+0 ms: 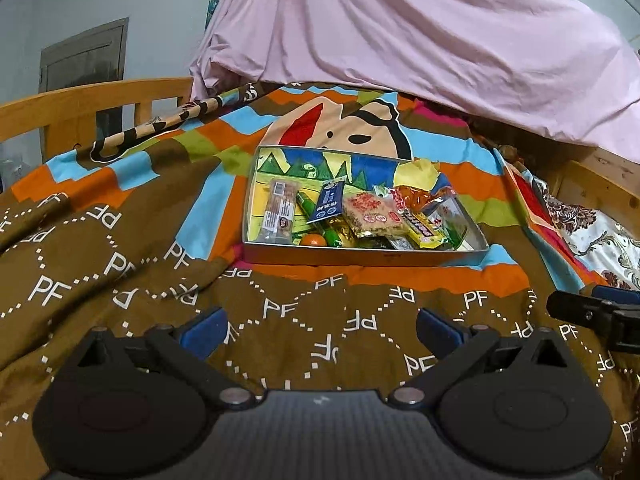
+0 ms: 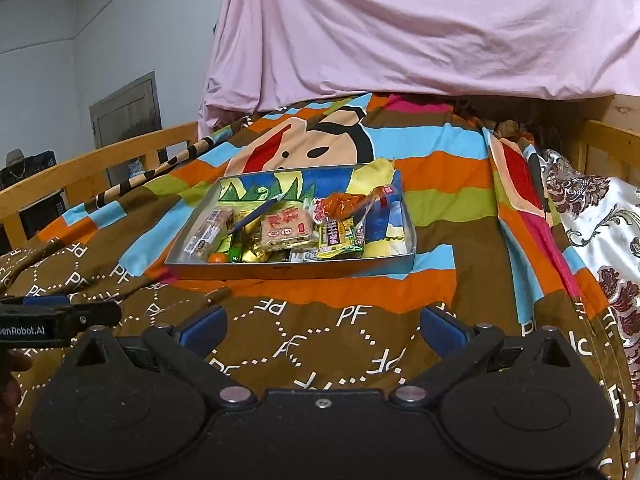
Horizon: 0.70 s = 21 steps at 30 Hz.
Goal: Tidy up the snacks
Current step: 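Raise both open tools away from the filled tray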
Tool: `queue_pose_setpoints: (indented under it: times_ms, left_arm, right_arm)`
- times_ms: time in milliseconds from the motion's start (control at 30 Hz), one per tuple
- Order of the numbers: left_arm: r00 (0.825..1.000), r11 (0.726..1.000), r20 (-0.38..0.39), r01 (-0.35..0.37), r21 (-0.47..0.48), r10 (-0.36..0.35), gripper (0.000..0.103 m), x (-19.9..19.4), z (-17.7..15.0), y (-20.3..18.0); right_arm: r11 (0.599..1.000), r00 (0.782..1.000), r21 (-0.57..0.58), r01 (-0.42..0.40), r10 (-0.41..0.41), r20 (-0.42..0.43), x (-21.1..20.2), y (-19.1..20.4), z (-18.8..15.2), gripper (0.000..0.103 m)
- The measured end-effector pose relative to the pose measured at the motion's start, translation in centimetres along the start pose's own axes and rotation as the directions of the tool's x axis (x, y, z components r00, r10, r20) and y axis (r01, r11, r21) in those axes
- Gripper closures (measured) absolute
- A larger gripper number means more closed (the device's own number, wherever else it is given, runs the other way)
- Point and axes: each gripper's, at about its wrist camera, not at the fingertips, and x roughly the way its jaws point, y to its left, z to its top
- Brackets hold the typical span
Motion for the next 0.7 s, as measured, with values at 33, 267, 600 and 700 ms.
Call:
queue_pose_setpoints:
  times_ms: [33,267,600,700]
  left_arm:
    - [1.0,1.0,-0.001,0.0,0.002,0.0,0.0,-0.05,-0.09,0.01]
    - [1.0,1.0,-0.005,-0.005,0.007,0.005,0.0,-0.1,-0.33,-0.08]
    - [1.0,1.0,-0.02,-0.013,0.005,0.013,0.0,-0.03,-0.69,-0.08]
    - [1.0,1.0,-0.022,-0.013,0.008,0.014,0.0,0.0,-0.72,-0.13]
  right_arm:
    - [1.0,1.0,0.001,0.0,0.0,0.001,-0.02,-0.01,-0.06,0.001]
    - [1.0,1.0,0.007,-0.004,0.004,-0.012,0.19,-0.12,-0.05,0.001]
    - [1.0,1.0,0.017,-0.016,0.017,-0.025,0.51,-0.35,-0.42,0.001]
    - [1.0,1.0,0.019,-0.016,0.017,-0.025,0.56,-0.51,-0.45,0.001]
